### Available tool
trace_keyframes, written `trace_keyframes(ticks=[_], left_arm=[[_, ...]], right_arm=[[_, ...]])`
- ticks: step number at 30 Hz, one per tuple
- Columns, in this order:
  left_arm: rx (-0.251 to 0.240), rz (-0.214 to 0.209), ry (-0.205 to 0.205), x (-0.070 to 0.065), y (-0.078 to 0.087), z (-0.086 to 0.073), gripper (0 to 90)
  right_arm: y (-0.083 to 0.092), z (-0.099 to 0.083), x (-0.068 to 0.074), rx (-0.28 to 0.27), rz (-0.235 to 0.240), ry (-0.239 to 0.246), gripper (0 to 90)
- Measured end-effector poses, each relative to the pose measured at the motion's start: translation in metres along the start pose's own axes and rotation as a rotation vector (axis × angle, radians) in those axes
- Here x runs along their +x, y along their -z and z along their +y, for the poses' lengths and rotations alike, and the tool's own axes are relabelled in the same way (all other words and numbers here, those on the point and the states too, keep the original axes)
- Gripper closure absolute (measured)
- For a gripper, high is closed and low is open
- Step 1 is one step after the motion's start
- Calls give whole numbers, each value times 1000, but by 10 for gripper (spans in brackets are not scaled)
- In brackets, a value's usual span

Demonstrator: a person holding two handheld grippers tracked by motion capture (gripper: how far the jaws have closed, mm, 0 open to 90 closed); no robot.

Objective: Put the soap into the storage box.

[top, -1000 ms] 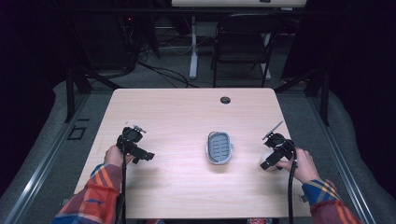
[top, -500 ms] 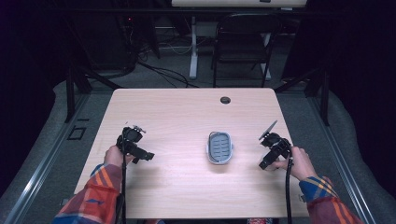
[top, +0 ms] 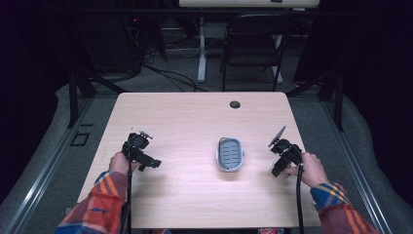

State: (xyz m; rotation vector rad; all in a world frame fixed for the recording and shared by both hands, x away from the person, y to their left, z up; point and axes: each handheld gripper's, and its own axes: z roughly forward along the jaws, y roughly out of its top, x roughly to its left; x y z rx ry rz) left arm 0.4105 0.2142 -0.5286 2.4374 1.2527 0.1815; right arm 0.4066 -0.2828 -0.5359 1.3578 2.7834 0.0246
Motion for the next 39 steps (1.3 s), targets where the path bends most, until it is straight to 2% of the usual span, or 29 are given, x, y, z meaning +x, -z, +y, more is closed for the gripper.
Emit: trace_keyframes(ticks=[2, 3, 6, 7, 9, 10, 13, 14, 15, 17, 18, 19, 20, 21, 22, 23, 25, 27, 34, 36, 37, 38, 39], left_arm=[[2, 0, -1, 0, 0, 0, 0], [2, 0, -3, 0, 0, 0, 0], [2, 0, -6, 0, 0, 0, 0], [0, 0, -4, 0, 0, -1, 0], [-1, -1, -3, 0, 0, 0, 0], [1, -1, -4, 0, 0, 0, 0], [8, 0, -12, 0, 0, 0, 0], [8, 1, -12, 0, 0, 0, 0], [9, 0, -13, 0, 0, 0, 0], [5, -1, -10, -1, 0, 0, 0], [8, -2, -15, 0, 0, 0, 0], [9, -2, -16, 0, 0, 0, 0], [6, -2, -13, 0, 0, 0, 0], [6, -2, -13, 0, 0, 0, 0], [6, -3, -14, 0, 0, 0, 0], [9, -2, -19, 0, -1, 0, 0], [8, -3, -21, -1, -1, 0, 0], [9, -5, -20, -1, -1, 0, 0], [10, -6, -22, -1, -1, 0, 0], [11, -6, -22, -2, -1, 0, 0], [10, -7, -22, -2, -1, 0, 0], [11, -6, -22, -2, -1, 0, 0], [13, -7, -21, -2, -1, 0, 0]], right_arm=[[0, 0, 0, -4, -6, 11, 225], [-3, -1, 2, -35, 5, -16, 225], [-3, -2, 2, -50, 5, -23, 227], [0, 0, 0, -3, -9, 14, 228], [0, 0, 1, -7, -9, 13, 228], [-2, -1, 2, -38, -10, 2, 229], [1, -2, 3, -54, -5, -12, 230], [3, -2, 2, -43, -13, 4, 229], [3, -3, 3, -70, -8, -18, 229], [9, -2, 1, -23, -18, 20, 230], [4, -6, 5, -114, 8, -48, 230], [9, -4, 2, -64, -7, -10, 230], [11, -4, 2, -47, -13, 4, 230], [11, -4, 2, -47, -13, 4, 230], [9, -6, 4, -98, 1, -38, 230], [12, -5, 4, -75, -6, -11, 230], [12, -5, 4, -74, -6, -9, 230], [15, -4, 3, -26, -8, 19, 230], [15, -4, 5, -43, -6, 10, 230], [14, -4, 6, -42, -8, 18, 230], [16, -3, 6, -22, -10, 34, 230], [14, -3, 8, -54, -5, 12, 230], [17, -3, 9, -46, -8, 26, 230]])
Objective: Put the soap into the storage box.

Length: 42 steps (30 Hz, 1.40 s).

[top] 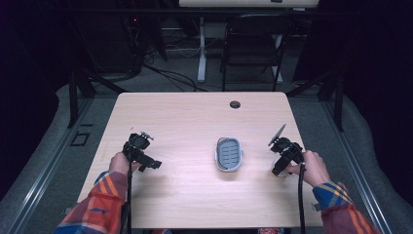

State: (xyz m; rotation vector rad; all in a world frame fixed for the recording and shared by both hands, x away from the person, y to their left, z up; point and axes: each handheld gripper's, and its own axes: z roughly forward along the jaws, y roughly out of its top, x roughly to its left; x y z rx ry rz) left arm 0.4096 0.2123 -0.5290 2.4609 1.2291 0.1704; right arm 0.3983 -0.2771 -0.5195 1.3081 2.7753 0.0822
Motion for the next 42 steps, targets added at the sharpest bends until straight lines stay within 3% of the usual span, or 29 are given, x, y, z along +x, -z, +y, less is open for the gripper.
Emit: trace_keyframes(ticks=[8, 11, 12, 15, 16, 17, 18, 25, 26, 30, 38, 42], left_arm=[[1, 3, -6, 0, 0, 0, 0], [1, 2, -6, 1, 0, 0, 0], [0, 2, -7, 0, 0, 0, 0], [0, 2, -7, 0, 0, 0, 0], [1, 3, -6, 0, 0, 0, 0], [1, 3, -6, 0, 0, 0, 0], [1, 2, -6, 0, 0, 0, 0], [2, 2, -6, 0, -1, 0, 0], [3, 2, -7, 0, -1, 0, 0], [4, -1, -5, -1, -1, 0, 0], [9, -1, -9, -1, -1, 0, 0], [10, -1, -9, -1, -1, 0, 0]], right_arm=[[9, 7, 5, -19, -13, 32, 230], [12, 11, 6, -2, -17, 42, 230], [12, 12, 7, -28, -14, 39, 230], [18, 19, 10, -28, -17, 49, 230], [15, 18, 12, -70, -5, 26, 230], [15, 18, 12, -70, -5, 26, 230], [19, 21, 11, -35, -12, 50, 231], [21, 29, 16, -60, -5, 57, 231], [24, 31, 16, -30, -11, 67, 231], [25, 35, 20, -68, -4, 62, 231], [28, 43, 22, -40, -14, 91, 231], [30, 47, 24, -62, -7, 84, 231]])
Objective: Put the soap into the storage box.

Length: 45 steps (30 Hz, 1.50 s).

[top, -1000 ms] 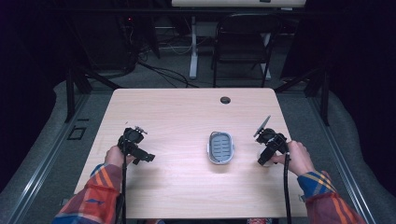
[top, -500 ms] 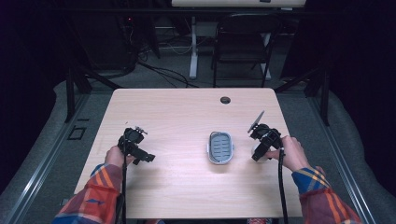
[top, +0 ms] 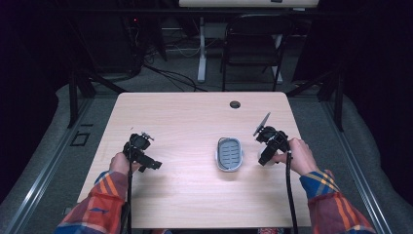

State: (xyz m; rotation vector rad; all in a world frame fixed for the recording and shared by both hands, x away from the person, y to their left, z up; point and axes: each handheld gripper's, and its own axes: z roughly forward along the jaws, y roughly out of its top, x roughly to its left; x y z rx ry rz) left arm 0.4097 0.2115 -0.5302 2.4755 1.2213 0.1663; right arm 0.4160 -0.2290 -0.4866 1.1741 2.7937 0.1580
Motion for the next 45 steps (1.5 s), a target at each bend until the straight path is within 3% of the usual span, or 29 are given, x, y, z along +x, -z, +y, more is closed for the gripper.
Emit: trace_keyframes(ticks=[26, 37, 45], left_arm=[[9, -5, -10, -1, -1, 2, 0], [11, -7, -9, -1, -2, 2, 0], [5, -2, -4, -1, -2, 1, 0]], right_arm=[[31, 41, 12, -15, -38, 71, 230], [34, 60, 22, 7, -45, 123, 231], [37, 69, 28, -6, -40, 135, 231]])
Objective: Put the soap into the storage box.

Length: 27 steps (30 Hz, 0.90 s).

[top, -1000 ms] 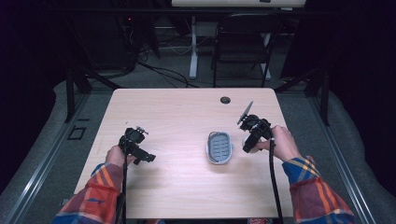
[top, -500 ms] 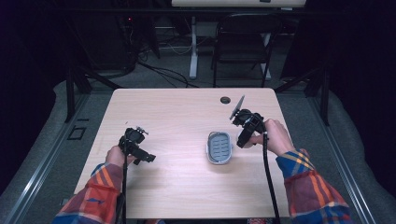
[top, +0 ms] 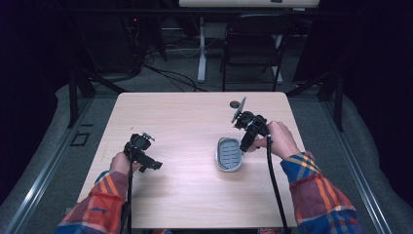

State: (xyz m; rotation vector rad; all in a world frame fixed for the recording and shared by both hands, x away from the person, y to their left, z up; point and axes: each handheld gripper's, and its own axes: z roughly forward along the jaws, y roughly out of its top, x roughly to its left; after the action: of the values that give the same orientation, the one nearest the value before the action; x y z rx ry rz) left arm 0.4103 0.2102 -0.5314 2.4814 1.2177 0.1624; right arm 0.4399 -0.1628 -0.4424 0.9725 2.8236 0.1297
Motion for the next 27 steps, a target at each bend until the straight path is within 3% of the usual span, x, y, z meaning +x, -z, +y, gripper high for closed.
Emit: trace_keyframes(ticks=[27], left_arm=[[4, 0, -3, 0, 0, 0, 0]], right_arm=[[-19, 31, 19, 10, 31, 64, 230]])
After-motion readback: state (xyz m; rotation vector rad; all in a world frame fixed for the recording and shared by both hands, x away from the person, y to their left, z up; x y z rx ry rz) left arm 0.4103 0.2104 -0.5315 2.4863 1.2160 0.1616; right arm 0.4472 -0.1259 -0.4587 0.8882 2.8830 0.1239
